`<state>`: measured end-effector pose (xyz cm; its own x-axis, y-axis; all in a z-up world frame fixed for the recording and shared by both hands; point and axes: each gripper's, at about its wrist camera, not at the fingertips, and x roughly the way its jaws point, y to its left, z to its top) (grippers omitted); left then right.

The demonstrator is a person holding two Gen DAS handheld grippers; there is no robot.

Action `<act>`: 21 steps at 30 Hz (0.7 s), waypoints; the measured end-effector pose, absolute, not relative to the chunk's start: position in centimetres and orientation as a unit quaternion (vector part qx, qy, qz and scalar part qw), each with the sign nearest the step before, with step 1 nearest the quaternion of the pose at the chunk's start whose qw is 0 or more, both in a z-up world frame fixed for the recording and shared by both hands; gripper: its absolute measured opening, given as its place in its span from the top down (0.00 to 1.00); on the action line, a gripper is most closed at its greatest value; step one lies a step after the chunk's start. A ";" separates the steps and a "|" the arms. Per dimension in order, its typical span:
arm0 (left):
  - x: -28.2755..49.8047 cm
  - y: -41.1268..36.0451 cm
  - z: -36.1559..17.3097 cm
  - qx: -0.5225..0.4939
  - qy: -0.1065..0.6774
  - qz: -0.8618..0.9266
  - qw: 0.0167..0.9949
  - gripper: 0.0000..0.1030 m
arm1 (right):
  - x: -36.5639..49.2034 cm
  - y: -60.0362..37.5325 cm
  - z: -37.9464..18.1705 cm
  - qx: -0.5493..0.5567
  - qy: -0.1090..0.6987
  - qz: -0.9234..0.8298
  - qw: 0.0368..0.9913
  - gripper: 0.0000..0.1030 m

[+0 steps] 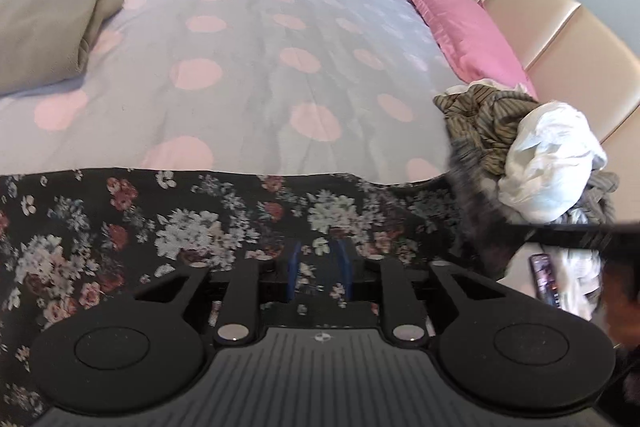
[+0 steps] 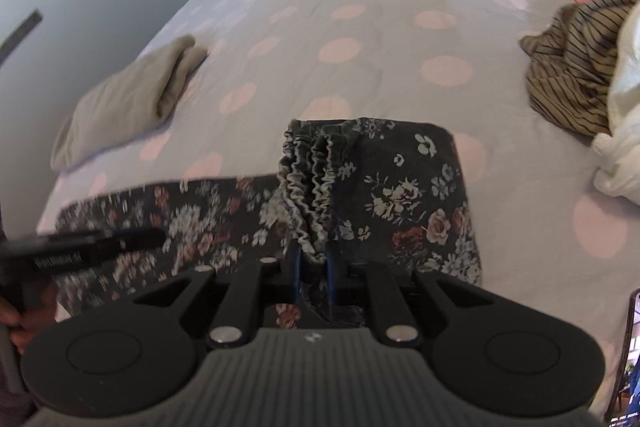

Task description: Fold clothes

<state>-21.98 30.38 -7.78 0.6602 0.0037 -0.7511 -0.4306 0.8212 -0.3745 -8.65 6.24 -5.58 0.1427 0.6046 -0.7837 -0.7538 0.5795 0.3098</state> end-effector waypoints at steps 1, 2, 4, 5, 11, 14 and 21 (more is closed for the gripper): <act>-21.9 30.4 -7.9 -0.278 0.393 0.120 0.868 0.68 | -9.5 6.7 -6.0 -0.091 0.469 0.454 0.752 0.87; -21.8 30.3 -8.1 -0.286 0.394 0.114 0.866 0.67 | -10.3 7.2 -6.5 -0.102 0.465 0.456 0.752 0.87; -21.7 30.2 -8.4 -0.300 0.396 0.103 0.862 0.63 | -11.8 8.2 -7.5 -0.127 0.457 0.459 0.751 0.87; -21.5 30.1 -8.7 -0.306 0.397 0.098 0.860 0.63 | -12.7 8.7 -7.9 -0.144 0.451 0.460 0.751 0.87; -19.8 29.4 -11.0 -0.345 0.421 0.080 0.835 0.56 | -16.5 10.8 -10.4 -0.231 0.410 0.466 0.749 0.87; -19.0 29.5 -12.5 -0.363 0.436 0.082 0.820 0.56 | -17.3 11.4 -11.4 -0.254 0.401 0.472 0.743 0.86; -18.8 30.7 -15.4 -0.391 0.465 0.101 0.788 0.79 | -16.7 10.8 -12.1 -0.229 0.423 0.508 0.714 0.70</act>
<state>-18.80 30.65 -15.39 0.5470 -0.2044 -0.8118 -0.5228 0.6740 -0.5219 -16.66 10.81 -12.08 0.1253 0.5321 -0.8374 -0.9197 0.3788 0.1031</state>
